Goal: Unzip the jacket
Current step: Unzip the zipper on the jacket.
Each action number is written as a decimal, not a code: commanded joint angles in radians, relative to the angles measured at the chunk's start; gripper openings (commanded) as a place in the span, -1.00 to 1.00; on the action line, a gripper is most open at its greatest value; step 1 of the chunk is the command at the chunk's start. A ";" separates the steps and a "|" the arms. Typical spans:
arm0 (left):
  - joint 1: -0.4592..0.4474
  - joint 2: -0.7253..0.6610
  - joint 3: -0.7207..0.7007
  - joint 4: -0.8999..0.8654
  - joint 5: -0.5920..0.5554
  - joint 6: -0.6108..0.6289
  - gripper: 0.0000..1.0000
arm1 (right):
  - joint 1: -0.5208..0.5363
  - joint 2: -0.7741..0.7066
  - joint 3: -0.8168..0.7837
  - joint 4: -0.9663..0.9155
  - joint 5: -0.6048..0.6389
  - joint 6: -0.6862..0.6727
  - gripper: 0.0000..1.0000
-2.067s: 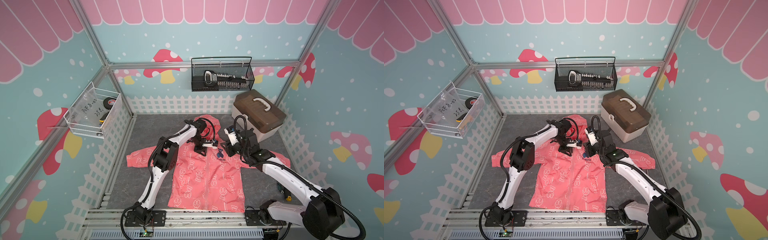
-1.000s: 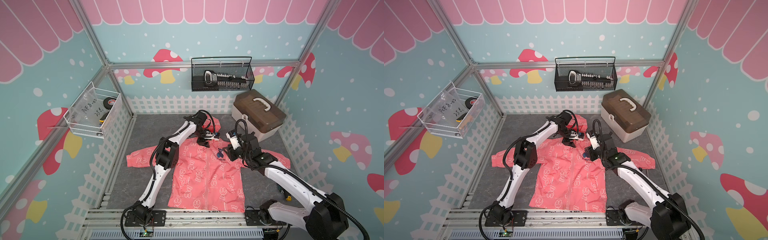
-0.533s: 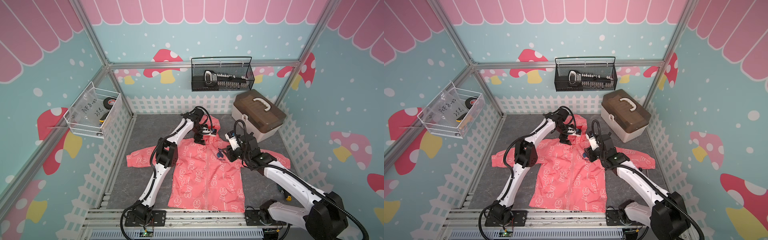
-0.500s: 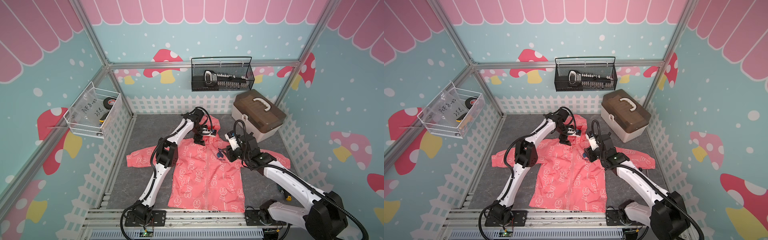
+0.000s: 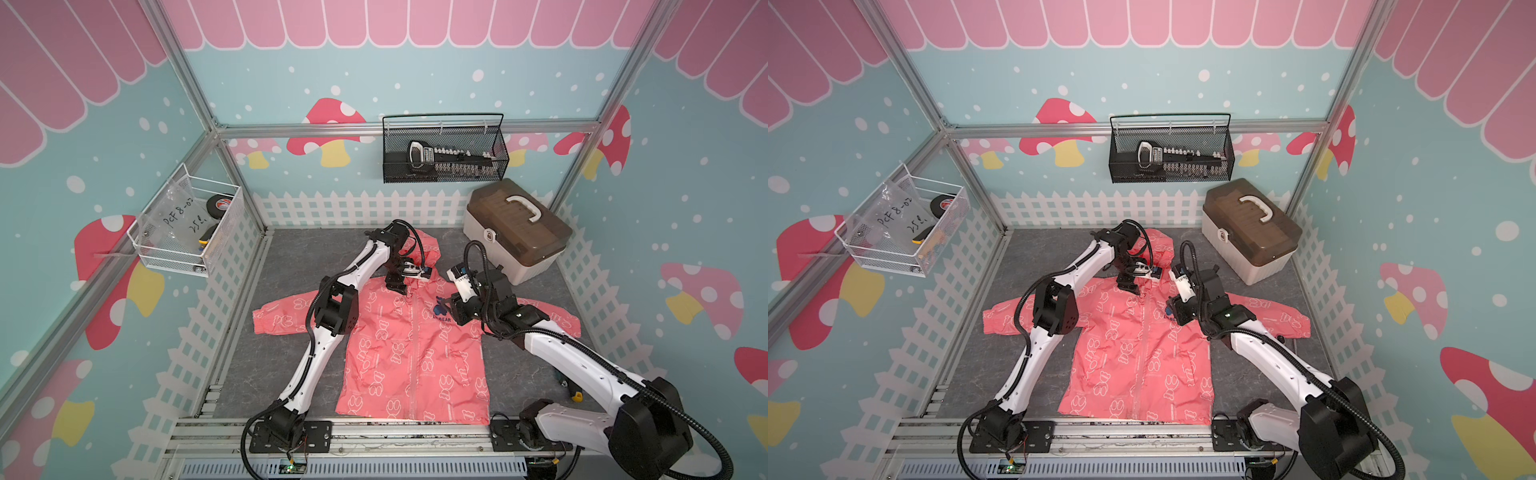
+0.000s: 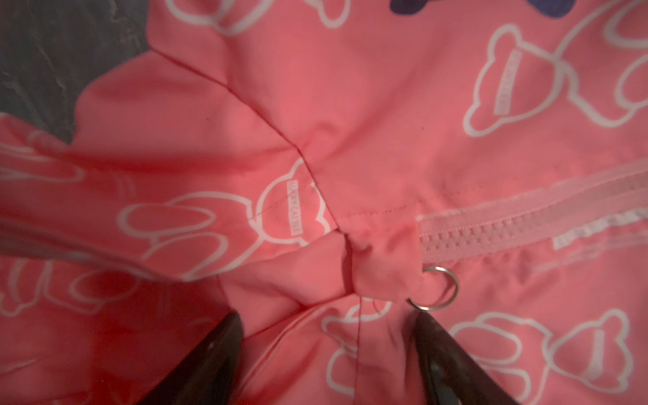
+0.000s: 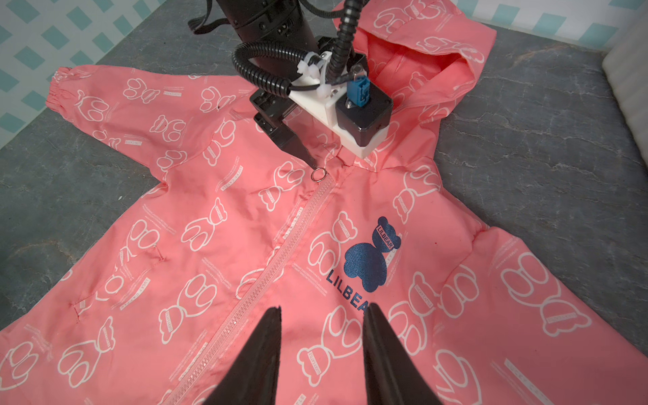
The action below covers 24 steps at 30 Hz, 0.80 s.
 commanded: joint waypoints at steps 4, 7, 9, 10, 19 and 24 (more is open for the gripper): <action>0.001 0.025 0.019 0.027 -0.020 0.045 -0.11 | 0.013 0.012 0.010 -0.017 0.000 0.000 -0.23; 0.001 0.017 0.009 0.042 -0.026 0.042 -0.14 | 0.015 0.012 0.010 -0.017 0.003 0.000 -0.23; 0.000 0.010 -0.004 0.068 -0.033 0.031 -0.15 | 0.016 0.015 0.010 -0.017 0.005 -0.002 -0.23; 0.001 0.007 -0.012 0.090 -0.046 0.016 -0.20 | 0.016 0.015 0.008 -0.017 0.004 0.000 -0.23; -0.008 -0.060 -0.084 0.202 -0.114 -0.016 -0.95 | 0.022 0.018 0.009 -0.013 0.044 -0.007 -0.23; -0.007 -0.157 -0.144 0.211 -0.074 -0.083 -1.00 | 0.028 0.029 -0.038 0.078 0.080 -0.037 -0.26</action>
